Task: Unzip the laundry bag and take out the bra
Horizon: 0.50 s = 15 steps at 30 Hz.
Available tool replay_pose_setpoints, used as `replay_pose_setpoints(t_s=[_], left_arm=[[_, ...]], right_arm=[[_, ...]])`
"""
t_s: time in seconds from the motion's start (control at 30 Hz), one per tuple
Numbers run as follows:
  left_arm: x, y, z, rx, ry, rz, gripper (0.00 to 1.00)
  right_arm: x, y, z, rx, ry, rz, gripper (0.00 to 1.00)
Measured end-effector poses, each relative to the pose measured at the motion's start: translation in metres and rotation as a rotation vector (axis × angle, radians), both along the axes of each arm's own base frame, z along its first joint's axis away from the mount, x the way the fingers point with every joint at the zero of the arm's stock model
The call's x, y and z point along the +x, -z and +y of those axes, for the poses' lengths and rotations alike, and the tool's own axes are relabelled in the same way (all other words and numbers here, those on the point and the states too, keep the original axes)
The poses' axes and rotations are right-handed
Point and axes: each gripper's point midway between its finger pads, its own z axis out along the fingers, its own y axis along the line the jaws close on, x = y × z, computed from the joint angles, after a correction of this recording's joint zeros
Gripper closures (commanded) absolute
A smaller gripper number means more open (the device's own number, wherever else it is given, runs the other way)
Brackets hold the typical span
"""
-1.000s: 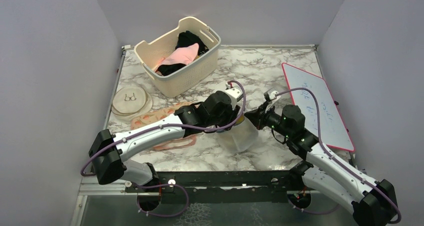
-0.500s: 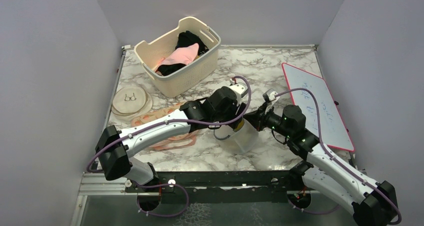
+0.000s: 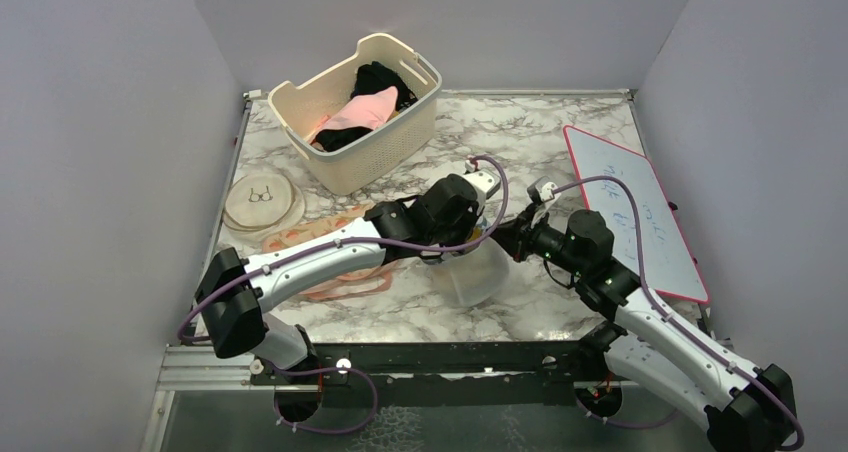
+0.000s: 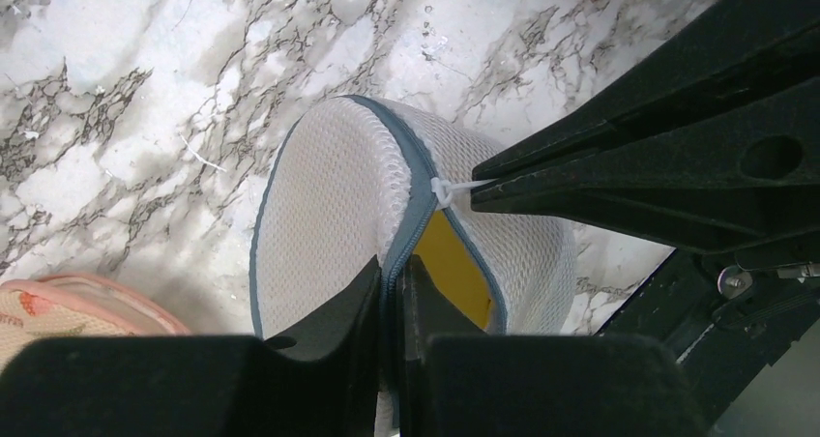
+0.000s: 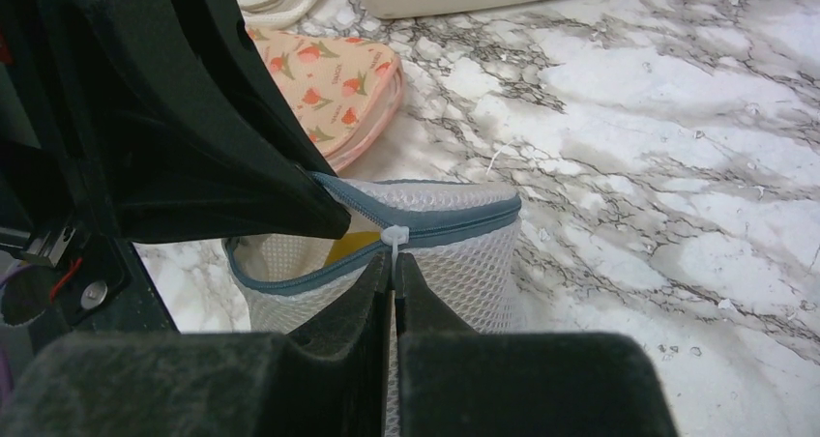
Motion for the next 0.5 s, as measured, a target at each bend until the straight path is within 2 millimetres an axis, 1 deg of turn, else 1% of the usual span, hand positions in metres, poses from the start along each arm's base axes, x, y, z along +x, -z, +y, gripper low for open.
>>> replay_pose_setpoints(t_s=[0.2,0.27,0.37,0.5], left_arm=[[0.000,-0.006,0.002,0.010,0.039,-0.034,1.00],[-0.002,-0.013,0.003,-0.002,0.054,-0.049,1.00],[-0.005,-0.020,0.006,-0.013,0.082,-0.067,1.00],[-0.010,-0.026,0.012,-0.023,0.101,-0.091,1.00]], right_arm=[[0.005,-0.004,-0.001,0.028,0.035,0.011,0.99],[0.007,-0.003,-0.001,0.032,0.049,0.018,0.99],[0.013,0.001,-0.003,0.030,0.086,0.035,0.99],[0.022,0.012,-0.008,0.008,0.140,0.060,0.99]])
